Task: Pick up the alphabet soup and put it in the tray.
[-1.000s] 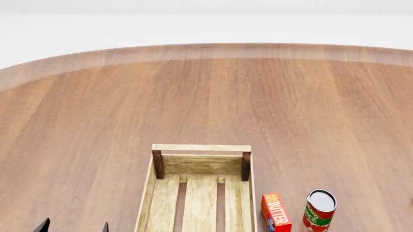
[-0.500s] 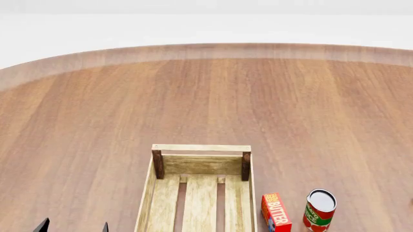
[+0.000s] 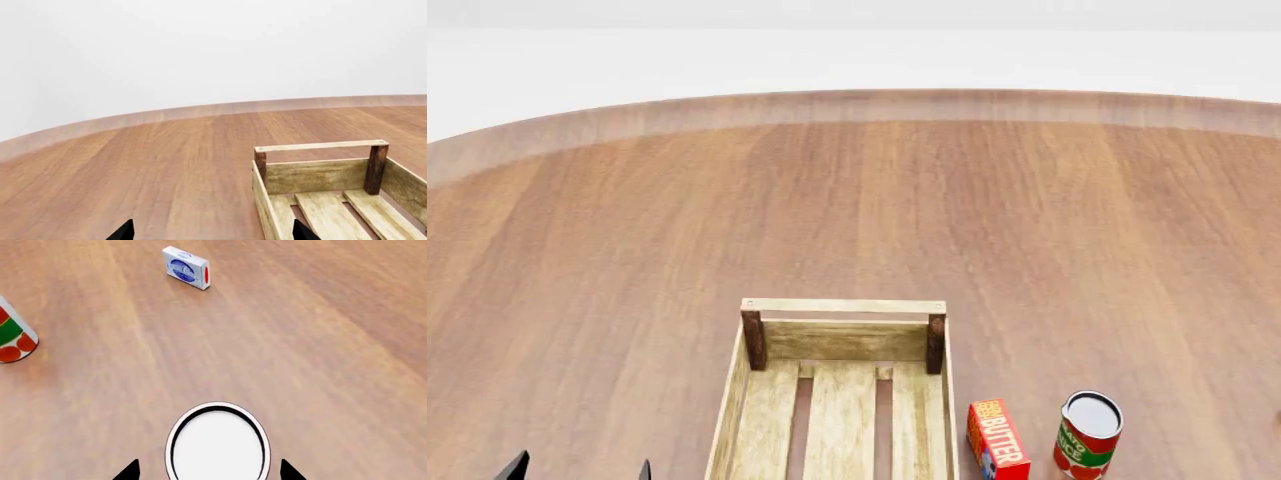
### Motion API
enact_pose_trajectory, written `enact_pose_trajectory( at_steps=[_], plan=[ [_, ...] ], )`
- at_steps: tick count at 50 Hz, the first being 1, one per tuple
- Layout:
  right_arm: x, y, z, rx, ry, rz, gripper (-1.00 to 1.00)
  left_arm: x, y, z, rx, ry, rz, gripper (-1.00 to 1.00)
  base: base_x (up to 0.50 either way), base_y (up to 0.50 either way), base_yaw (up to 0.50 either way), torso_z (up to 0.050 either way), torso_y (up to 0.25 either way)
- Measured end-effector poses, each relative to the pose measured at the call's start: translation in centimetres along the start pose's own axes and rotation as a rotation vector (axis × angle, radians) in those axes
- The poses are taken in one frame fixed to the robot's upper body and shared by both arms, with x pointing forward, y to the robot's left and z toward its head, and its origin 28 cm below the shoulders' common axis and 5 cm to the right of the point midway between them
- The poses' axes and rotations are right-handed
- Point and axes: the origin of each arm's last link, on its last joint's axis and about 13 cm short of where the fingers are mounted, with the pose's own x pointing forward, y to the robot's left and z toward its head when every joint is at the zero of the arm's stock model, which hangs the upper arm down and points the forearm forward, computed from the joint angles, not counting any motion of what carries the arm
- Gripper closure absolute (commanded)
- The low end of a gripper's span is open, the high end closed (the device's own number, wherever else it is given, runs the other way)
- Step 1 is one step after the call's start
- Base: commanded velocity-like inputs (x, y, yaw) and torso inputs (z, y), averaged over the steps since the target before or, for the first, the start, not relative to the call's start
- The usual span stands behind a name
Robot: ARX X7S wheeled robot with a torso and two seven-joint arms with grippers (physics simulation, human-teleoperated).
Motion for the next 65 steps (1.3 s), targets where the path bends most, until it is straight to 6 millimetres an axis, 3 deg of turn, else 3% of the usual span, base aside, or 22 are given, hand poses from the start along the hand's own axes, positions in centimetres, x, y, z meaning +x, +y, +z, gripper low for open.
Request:
enact_pose_trajectory(
  at_steps=[65],
  plan=[
    [2.0,0.5,-0.7,0.022,0.005,-0.009,-1.0,0.0,0.0,-0.1,0.0,0.002,-0.001,-1.0,0.0,0.0,0.0,0.0,0.0]
  ],
)
